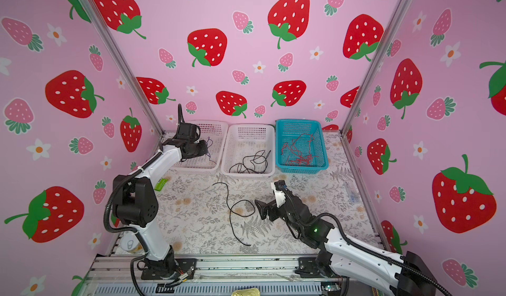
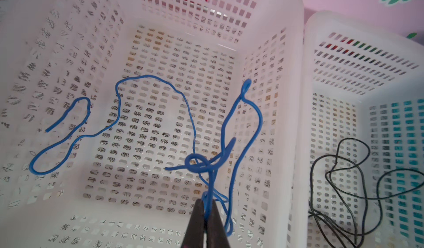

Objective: Untangle the cables
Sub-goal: 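Carry the blue wire with the left gripper over the white basket holding blue wires, then open the left gripper over the basket while the right lowers toward the black wire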

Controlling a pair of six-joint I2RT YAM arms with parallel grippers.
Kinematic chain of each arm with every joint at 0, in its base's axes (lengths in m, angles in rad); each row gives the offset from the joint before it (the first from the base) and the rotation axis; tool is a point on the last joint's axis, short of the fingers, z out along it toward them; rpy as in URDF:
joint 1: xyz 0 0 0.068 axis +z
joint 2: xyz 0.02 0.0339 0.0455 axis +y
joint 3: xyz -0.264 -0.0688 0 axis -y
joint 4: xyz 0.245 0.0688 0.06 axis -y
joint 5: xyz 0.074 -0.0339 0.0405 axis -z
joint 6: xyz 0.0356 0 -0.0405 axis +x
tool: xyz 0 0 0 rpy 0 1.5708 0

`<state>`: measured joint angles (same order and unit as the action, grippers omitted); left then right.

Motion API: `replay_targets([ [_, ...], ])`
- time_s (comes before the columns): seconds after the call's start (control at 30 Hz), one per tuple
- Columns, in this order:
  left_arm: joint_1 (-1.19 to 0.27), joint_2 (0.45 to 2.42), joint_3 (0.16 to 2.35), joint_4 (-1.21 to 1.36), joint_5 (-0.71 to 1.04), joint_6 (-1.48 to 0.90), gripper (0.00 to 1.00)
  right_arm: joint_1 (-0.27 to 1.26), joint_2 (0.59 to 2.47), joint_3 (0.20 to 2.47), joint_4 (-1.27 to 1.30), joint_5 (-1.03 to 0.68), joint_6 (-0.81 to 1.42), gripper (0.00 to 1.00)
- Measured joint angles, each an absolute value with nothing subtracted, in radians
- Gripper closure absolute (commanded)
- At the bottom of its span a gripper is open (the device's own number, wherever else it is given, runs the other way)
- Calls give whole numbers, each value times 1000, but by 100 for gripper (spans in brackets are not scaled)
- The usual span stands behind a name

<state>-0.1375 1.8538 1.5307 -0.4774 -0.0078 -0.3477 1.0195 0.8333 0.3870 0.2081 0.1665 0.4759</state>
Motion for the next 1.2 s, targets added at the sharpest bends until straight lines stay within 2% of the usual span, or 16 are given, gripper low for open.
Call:
replay_targets([
  [0.1,-132,1860,1537,-490,-6,-354,95,1023,850,387,209,160,480,1],
  [0.27,-131,1857,1560,-499,8,-370,78,1042,904,387,216,153,499,1],
  [0.53,-131,1766,1562,-518,12,-388,66,1085,992,391,218,173,512,1],
  [0.83,-131,1505,1442,-459,38,-465,45,1100,1105,432,221,192,517,1],
  [0.93,-136,1398,1351,-437,37,-498,38,1106,1145,441,223,195,523,1],
  [1.13,-161,1159,1134,-401,-4,-551,33,1127,1217,472,219,198,508,1],
  [1.2,-185,1059,1035,-387,-40,-566,24,1137,1259,504,217,203,489,1],
])
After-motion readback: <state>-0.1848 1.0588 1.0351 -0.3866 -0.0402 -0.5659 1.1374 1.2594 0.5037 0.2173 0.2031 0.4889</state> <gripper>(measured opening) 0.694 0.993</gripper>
